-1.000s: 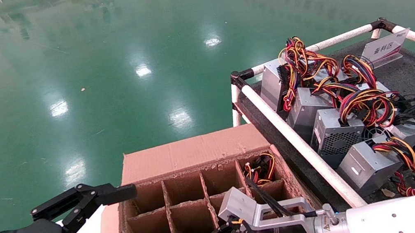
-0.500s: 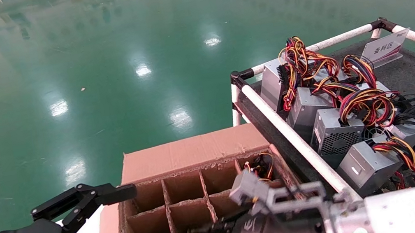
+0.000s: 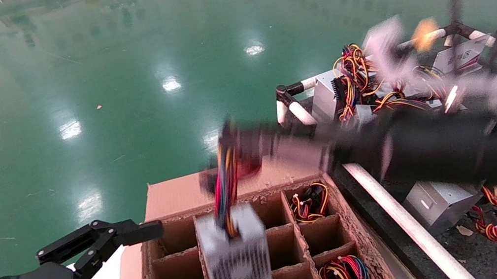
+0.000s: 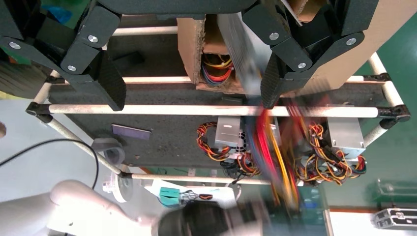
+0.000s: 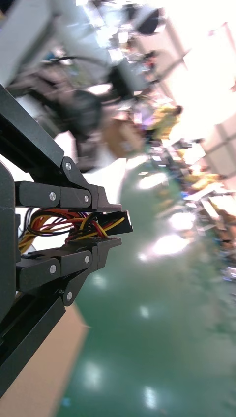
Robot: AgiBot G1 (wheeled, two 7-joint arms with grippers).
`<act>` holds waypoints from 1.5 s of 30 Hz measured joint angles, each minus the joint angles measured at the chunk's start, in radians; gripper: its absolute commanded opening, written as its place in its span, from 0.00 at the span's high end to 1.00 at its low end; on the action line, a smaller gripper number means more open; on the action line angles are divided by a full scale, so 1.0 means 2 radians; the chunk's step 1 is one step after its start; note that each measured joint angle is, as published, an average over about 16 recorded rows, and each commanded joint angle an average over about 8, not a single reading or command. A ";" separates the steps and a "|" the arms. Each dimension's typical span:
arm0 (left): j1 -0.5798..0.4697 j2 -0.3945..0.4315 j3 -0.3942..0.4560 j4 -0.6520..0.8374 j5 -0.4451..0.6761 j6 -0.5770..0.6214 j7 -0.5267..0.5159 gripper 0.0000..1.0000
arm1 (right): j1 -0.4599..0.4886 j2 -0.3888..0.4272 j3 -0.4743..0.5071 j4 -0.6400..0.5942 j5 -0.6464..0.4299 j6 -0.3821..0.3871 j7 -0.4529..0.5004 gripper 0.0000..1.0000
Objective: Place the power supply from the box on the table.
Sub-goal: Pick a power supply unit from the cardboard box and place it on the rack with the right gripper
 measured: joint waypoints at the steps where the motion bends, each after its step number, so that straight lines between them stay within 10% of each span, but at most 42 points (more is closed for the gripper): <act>1: 0.000 0.000 0.000 0.000 0.000 0.000 0.000 0.00 | 0.009 0.003 0.005 -0.004 0.005 0.001 0.004 1.00; 12: 0.000 0.000 0.000 0.000 0.000 0.000 0.000 0.00 | 0.121 0.045 0.050 -0.110 0.012 0.025 -0.003 1.00; 26: 0.000 0.000 0.000 0.000 0.000 0.000 0.000 0.00 | 0.236 0.096 0.059 -0.351 -0.049 0.043 -0.128 1.00; 45: 0.000 0.000 0.000 0.000 0.000 0.000 0.000 0.00 | 0.289 0.118 0.046 -0.537 -0.101 0.133 -0.249 1.00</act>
